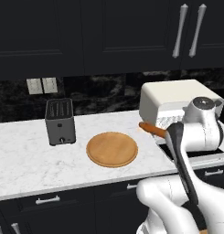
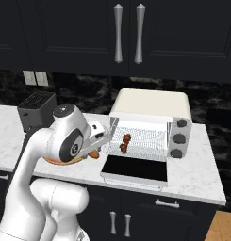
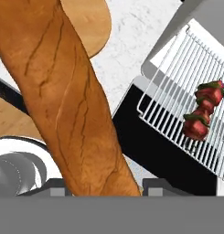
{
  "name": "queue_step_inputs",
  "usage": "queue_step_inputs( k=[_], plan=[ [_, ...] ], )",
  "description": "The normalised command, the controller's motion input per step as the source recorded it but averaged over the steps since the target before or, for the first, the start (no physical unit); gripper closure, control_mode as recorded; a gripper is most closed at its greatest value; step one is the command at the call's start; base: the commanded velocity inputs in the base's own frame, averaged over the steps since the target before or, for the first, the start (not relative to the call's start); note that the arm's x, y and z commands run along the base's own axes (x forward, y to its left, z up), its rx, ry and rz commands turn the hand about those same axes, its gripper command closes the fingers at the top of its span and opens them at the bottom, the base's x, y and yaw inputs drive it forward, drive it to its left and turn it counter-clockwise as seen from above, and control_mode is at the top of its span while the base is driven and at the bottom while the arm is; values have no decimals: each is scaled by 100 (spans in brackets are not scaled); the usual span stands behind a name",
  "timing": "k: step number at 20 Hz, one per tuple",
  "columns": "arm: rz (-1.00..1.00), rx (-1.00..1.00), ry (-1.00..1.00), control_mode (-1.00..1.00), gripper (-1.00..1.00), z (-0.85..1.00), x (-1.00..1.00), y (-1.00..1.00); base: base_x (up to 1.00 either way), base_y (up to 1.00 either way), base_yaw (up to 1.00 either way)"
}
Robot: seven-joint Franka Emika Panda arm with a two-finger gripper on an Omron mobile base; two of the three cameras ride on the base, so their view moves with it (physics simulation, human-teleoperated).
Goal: Pick up the kebab skewer and baguette bread, and place them inside the toaster oven. Close the toaster oven door and start by setting the timer.
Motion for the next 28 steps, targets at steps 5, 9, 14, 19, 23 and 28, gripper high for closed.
queue_step_inputs(
  k=[5, 9, 14, 19, 23, 28],
  plan=[
    [-33, 3, 5, -100, 100, 6, -41, -97, 0, 0, 0],
    [-36, 0, 8, -100, 100, 0, -1, -89, 0, 0, 0],
    [-31, 3, 1, -100, 100, 0, 14, -64, 0, 0, 0],
    [-24, 6, 4, -100, 100, 0, 14, -56, 0, 0, 0],
    [-23, 4, 11, -100, 100, -2, 28, -20, 0, 0, 0],
    [-7, 0, 12, -100, 100, -17, 31, 4, 0, 0, 0]
  ],
)
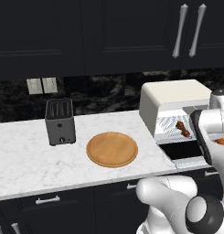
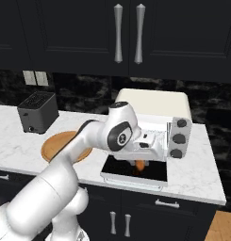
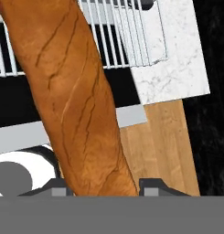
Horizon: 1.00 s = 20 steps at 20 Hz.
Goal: Pick up the kebab skewer and baguette bread, and place them inside the toaster oven. Close the toaster oven door and start by setting the timer.
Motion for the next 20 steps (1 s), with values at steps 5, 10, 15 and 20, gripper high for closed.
queue_step_inputs(
  k=[5, 10, 15, 20],
  plan=[
    [-4, 0, 4, -100, 100, -14, 42, -22, 0, 0, 0],
    [0, 2, 0, -100, 100, -28, 9, -14, 0, 0, 0],
    [0, 13, -4, -100, 100, -18, 9, -12, 0, 0, 0],
    [0, 9, -7, -100, 100, -13, 40, -2, 0, 0, 0]
  ],
)
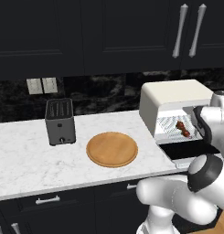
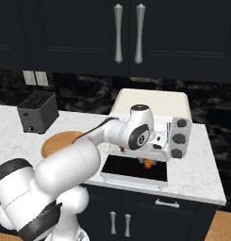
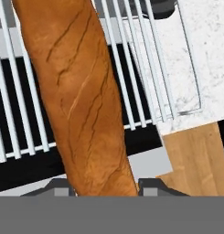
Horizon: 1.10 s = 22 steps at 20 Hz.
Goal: Pick up the kebab skewer and baguette bread, and place them inside the toaster oven. Close the toaster oven door and start by setting the timer.
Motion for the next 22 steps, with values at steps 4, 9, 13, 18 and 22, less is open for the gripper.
queue_step_inputs(
  k=[4, 9, 13, 18, 22],
  plan=[
    [0, 0, -1, -100, 100, 0, 40, 0, 0, 0, 0],
    [0, 0, 0, -100, 100, -5, 34, 0, 0, 0, 0],
    [0, 0, 0, -100, 100, -25, 16, 0, 0, 0, 0],
    [0, 0, 0, -100, 100, -14, 1, 0, 0, 0, 0],
    [0, 0, 0, -100, 100, 0, -6, 0, 0, 0, 0]
  ],
)
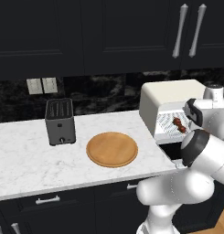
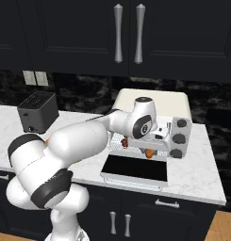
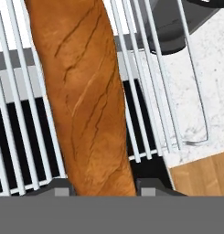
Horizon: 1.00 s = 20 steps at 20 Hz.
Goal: Pick up the kebab skewer and baguette bread, and place them inside the toaster oven. Close the toaster oven door and start by setting the timer.
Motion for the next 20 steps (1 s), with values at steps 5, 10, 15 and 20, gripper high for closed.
queue_step_inputs(
  k=[5, 10, 15, 20],
  plan=[
    [0, -5, 0, -100, 100, -6, -4, 1, 0, 0, 0],
    [5, -11, 2, -100, 100, -11, 0, 3, 0, 0, 0],
    [10, -11, 1, -100, 100, 0, 0, 0, 0, 0, 0],
    [8, -6, 0, -100, 100, 0, 0, 0, 0, 0, 0]
  ],
)
